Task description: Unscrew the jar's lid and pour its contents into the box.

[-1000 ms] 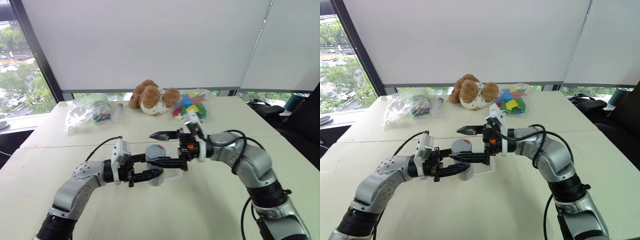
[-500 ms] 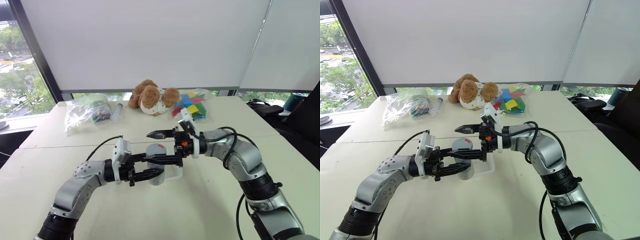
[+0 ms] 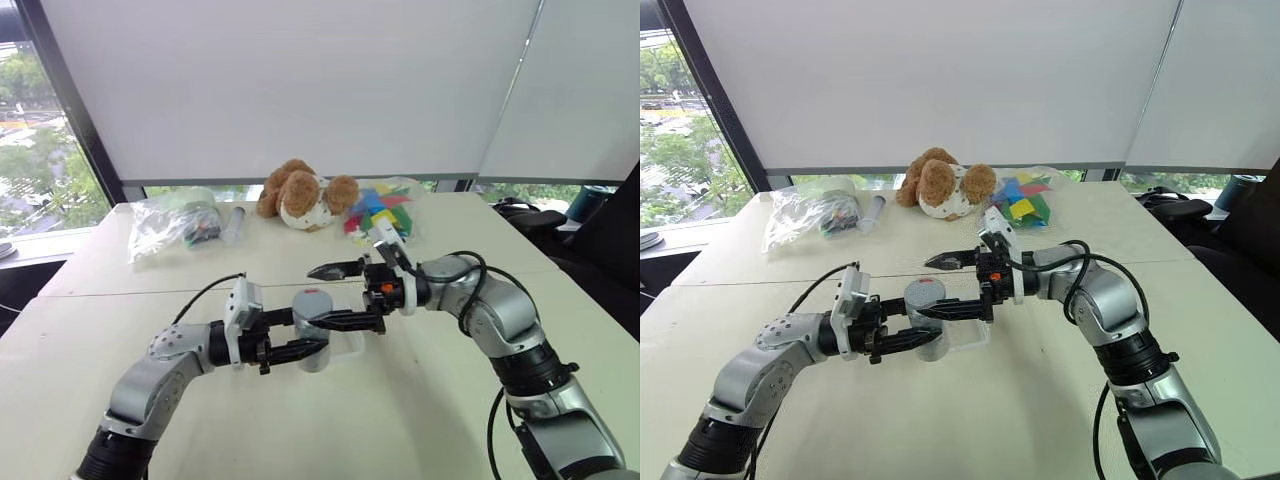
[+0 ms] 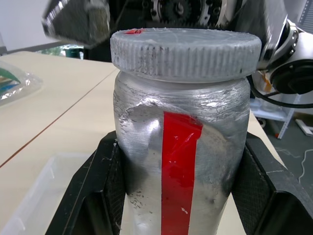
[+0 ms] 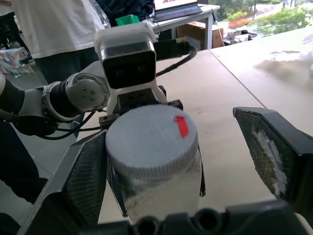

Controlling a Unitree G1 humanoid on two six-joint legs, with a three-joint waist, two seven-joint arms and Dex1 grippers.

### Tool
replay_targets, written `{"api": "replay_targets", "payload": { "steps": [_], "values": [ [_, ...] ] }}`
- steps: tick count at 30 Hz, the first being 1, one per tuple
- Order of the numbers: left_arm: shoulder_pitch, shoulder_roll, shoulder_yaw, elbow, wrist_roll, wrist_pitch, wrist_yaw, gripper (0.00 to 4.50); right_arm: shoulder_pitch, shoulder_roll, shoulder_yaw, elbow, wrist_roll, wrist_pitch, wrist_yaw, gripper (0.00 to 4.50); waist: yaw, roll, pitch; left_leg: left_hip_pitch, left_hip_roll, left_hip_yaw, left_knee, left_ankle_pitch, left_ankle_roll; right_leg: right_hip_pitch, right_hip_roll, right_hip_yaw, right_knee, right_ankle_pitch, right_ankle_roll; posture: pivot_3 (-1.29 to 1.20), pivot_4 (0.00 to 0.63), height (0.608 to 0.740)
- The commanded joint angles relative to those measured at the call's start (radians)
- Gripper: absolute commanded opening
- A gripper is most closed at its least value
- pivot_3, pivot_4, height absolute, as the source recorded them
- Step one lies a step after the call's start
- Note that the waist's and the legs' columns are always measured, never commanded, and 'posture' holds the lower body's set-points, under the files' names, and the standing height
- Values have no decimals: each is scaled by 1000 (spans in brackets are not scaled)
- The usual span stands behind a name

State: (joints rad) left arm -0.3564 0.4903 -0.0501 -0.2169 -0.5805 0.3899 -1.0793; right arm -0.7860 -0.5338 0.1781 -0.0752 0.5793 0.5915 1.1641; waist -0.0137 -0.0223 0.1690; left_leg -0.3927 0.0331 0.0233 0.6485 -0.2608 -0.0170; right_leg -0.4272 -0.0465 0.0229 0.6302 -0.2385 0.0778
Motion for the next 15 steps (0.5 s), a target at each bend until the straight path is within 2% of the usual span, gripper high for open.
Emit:
{"api": "replay_targets", "payload": {
  "steps": [1, 5, 8, 15],
  "values": [
    [-6, 5, 8, -48, -34, -17, -35, 2237, 20, -41, -76, -22, 45, 14, 29, 4428, 0, 0, 0, 0, 0, 0, 0, 0, 0, 0, 0, 0, 0, 0, 0, 0, 150, 740],
    [-2, 13, 16, -49, -33, -15, -38, 2237, 42, -69, -120, -69, 128, 55, 86, 4428, 2, 0, 0, 0, 0, 0, 0, 0, 0, 0, 0, 0, 0, 0, 0, 0, 150, 740],
    [2, 16, 18, -53, -36, -14, -36, 2237, 23, -58, -126, -77, 123, 72, 42, 4428, -3, 0, 0, 0, 0, 0, 0, 0, 0, 0, 0, 0, 0, 0, 0, 0, 150, 740],
    [7, 10, 5, -61, -34, -12, -29, 2237, -45, 45, -33, -107, 71, 119, -79, 4428, -3, 0, 0, 1, 0, 0, 0, 0, 0, 0, 1, 0, 0, 0, 0, 0, 150, 740]
  ]
}}
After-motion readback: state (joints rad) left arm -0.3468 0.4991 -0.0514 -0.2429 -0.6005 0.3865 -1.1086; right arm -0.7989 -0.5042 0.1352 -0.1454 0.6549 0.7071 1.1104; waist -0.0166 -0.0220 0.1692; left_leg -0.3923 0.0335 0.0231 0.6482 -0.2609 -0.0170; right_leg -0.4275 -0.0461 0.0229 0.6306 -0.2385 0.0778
